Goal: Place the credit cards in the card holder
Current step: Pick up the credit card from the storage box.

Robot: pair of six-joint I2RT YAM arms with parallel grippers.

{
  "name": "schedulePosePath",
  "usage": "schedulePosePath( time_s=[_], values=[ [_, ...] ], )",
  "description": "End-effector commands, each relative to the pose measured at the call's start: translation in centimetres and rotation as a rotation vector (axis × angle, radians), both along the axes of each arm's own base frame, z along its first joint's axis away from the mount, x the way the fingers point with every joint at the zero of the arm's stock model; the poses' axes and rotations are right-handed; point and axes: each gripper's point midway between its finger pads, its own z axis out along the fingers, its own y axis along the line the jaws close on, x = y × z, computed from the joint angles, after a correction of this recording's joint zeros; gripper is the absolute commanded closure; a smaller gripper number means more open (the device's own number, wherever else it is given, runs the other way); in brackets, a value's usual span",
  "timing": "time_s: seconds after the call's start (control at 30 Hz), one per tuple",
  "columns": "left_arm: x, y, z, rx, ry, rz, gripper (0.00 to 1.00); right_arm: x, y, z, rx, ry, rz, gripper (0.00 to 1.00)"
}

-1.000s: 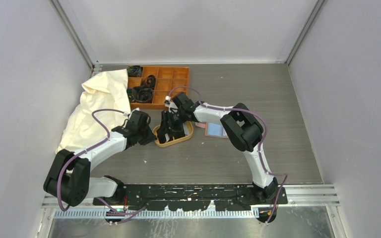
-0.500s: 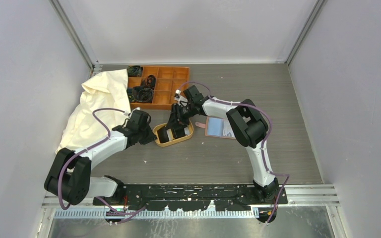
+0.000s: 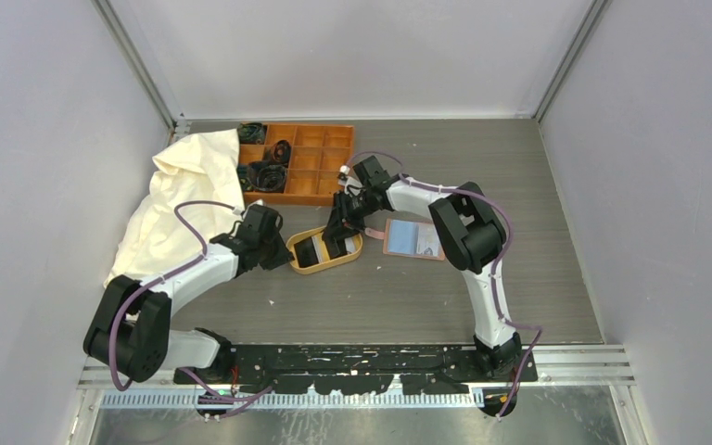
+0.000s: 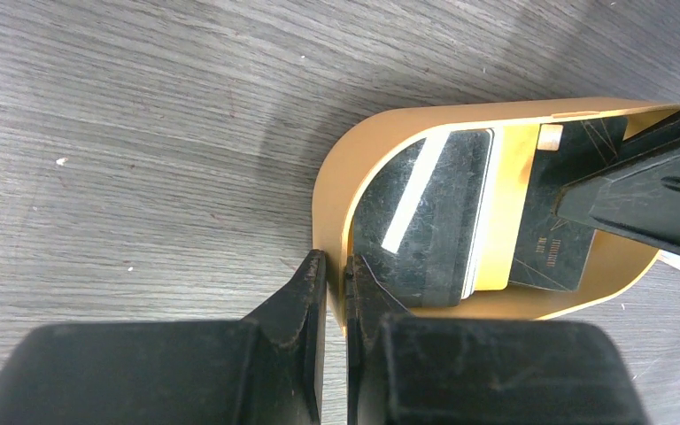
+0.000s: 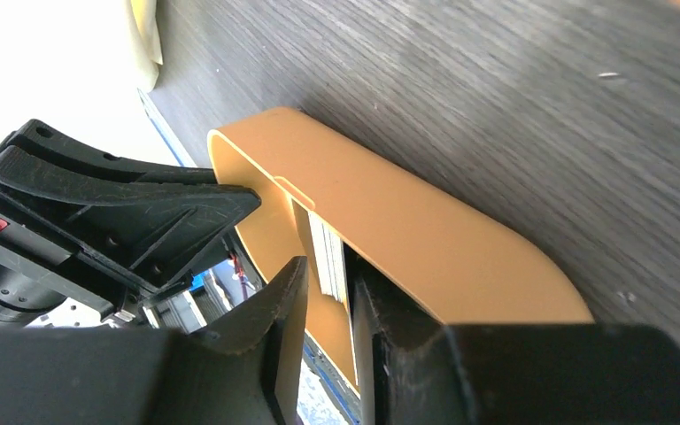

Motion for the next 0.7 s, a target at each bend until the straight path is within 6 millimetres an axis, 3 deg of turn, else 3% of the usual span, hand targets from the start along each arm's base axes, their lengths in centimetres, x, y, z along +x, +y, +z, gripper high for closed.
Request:
schedulePosePath(
  time_s=[0.0,0.27,0.37,0.53,0.67],
  values=[
    [2.3,-1.7,3.1,-0.071,-0.106,-0.022,0.97,0.5,-0.1,1.3,0.006,-0.046,0.013,0.7],
    [2.3,-1.5,4.3,-0.058,-0.136,-0.036,0.84,1.7,-1.6,1.6,-0.061,-0.117,-0.002,0.97],
    [2.3,-1.4,5.5,-0.063,-0.178,-0.058,0.77,2.2,-2.4,2.9,-0.072,-0.191,0.008,0.99],
    [1.9,-2.3,8.3,-0.113,-0.288,-0.149,0.54,2.6,-3.4,5.2,-0.079,-0.29,0.038,0.99],
    [1.2,-2.7,10.5,-0.131,-0.371,-0.232,0.46,1.9,-3.8,7.0,-0.034,-0.346,0.103,0.99]
  ],
)
